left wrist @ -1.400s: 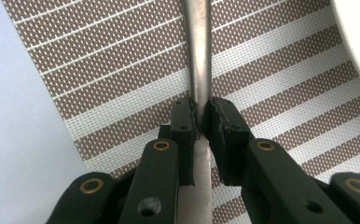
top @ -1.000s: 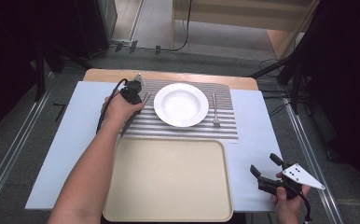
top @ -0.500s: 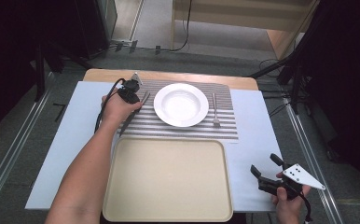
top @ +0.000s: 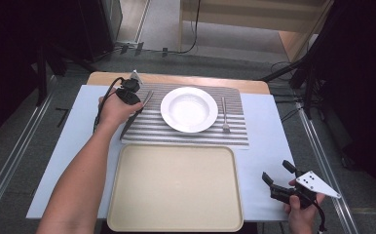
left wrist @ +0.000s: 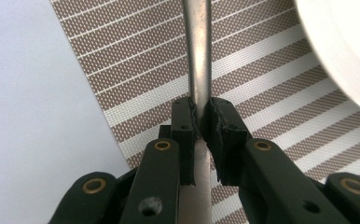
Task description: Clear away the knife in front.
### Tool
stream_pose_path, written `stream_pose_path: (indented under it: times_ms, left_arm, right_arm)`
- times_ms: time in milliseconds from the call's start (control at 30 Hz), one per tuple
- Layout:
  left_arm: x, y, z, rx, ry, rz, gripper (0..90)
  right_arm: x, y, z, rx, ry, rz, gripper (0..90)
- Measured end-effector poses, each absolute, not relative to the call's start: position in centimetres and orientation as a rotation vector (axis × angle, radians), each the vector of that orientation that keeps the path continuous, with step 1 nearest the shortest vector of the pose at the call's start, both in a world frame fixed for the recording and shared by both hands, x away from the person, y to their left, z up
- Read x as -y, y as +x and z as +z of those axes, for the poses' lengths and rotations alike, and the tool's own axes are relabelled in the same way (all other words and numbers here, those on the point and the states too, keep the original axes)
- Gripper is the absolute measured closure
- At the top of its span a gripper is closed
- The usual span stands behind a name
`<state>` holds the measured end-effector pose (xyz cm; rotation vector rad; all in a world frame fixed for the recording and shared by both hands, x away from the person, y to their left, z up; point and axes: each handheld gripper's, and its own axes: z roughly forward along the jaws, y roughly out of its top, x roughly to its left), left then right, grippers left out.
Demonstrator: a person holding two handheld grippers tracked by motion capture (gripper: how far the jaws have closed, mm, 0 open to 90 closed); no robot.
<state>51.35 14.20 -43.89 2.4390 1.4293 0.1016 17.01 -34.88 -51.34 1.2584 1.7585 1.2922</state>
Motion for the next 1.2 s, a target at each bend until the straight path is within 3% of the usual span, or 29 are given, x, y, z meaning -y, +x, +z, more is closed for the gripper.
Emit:
stream_pose_path:
  times_ms: [567,1200]
  left_arm:
    - [-15.1,47.9,-42.5,-1.379,2.407,0.059,79.7]
    - [-15.9,42.8,-43.9,-1.323,2.398,0.024,79.6]
  right_arm:
    - [34.8,17.1,-51.4,-1.76,1.258,1.287,9.9]
    - [34.7,17.1,-51.4,-1.764,1.257,1.278,9.9]
